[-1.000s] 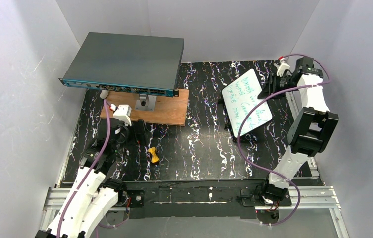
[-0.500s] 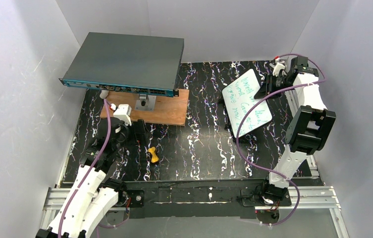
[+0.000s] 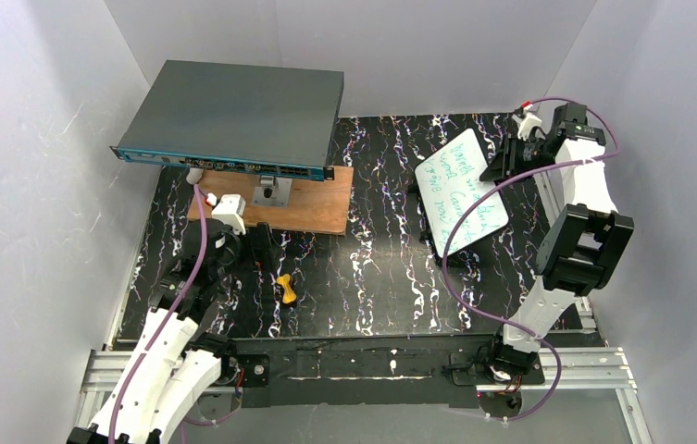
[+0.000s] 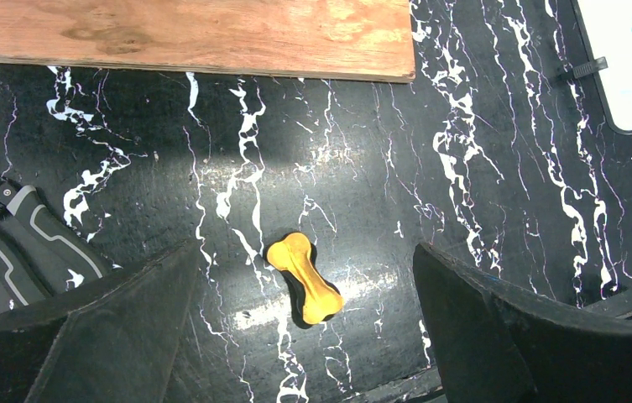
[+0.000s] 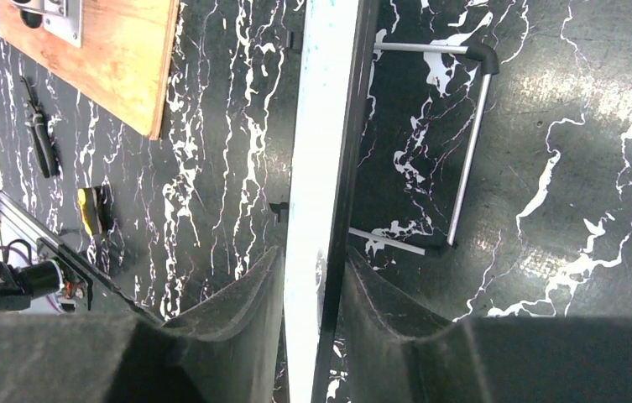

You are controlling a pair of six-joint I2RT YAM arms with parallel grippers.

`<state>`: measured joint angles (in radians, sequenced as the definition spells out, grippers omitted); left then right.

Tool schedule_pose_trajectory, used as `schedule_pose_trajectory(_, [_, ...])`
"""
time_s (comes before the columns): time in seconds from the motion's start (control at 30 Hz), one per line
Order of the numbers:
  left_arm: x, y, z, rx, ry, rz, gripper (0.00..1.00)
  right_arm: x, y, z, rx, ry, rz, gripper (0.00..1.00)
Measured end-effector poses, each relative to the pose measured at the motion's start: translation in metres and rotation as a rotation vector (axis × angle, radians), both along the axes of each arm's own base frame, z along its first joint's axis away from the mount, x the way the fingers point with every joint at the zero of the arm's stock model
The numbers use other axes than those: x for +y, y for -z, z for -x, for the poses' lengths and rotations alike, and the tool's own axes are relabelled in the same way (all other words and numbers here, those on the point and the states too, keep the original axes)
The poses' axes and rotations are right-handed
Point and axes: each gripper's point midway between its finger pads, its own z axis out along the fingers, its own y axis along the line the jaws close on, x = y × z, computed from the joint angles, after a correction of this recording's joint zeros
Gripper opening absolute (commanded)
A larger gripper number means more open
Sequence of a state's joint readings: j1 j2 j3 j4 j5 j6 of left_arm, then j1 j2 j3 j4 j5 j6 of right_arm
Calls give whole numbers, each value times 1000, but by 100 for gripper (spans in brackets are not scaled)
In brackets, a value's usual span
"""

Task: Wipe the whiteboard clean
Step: Pick up the whiteboard from the whiteboard stand.

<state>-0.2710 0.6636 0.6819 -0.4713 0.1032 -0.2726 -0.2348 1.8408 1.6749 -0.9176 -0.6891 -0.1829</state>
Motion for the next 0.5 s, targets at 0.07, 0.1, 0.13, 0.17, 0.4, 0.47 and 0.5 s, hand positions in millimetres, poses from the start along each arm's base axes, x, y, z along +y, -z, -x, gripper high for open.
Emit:
schedule_pose_trajectory(0.07, [0,0,0,0,1,1,99,-2,-5,3,-10,2,-3,36])
schedule_pose_trajectory(0.1, [0,0,0,0,2,1,99,-2,-6,3,-16,3,-5,36])
schedule_pose_trajectory(0.13, [0,0,0,0,2,1,100,-2,-7,4,-19,3,-8,36])
schedule_pose_trajectory(0.17, [0,0,0,0,2,1,99,-2,-8,5,-19,2,-12,36])
schedule_pose_trajectory(0.4, [-1,-1,1,-4,4,4,100,0,-2,13,15,-4,-35,35])
schedule_pose_trajectory(0.47, [-1,-1,1,-3,5,5,100,1,-1,13,16,-7,-38,34])
schedule_pose_trajectory(0.5, [-1,-1,1,-3,5,5,99,1,0,13,18,-8,-39,34])
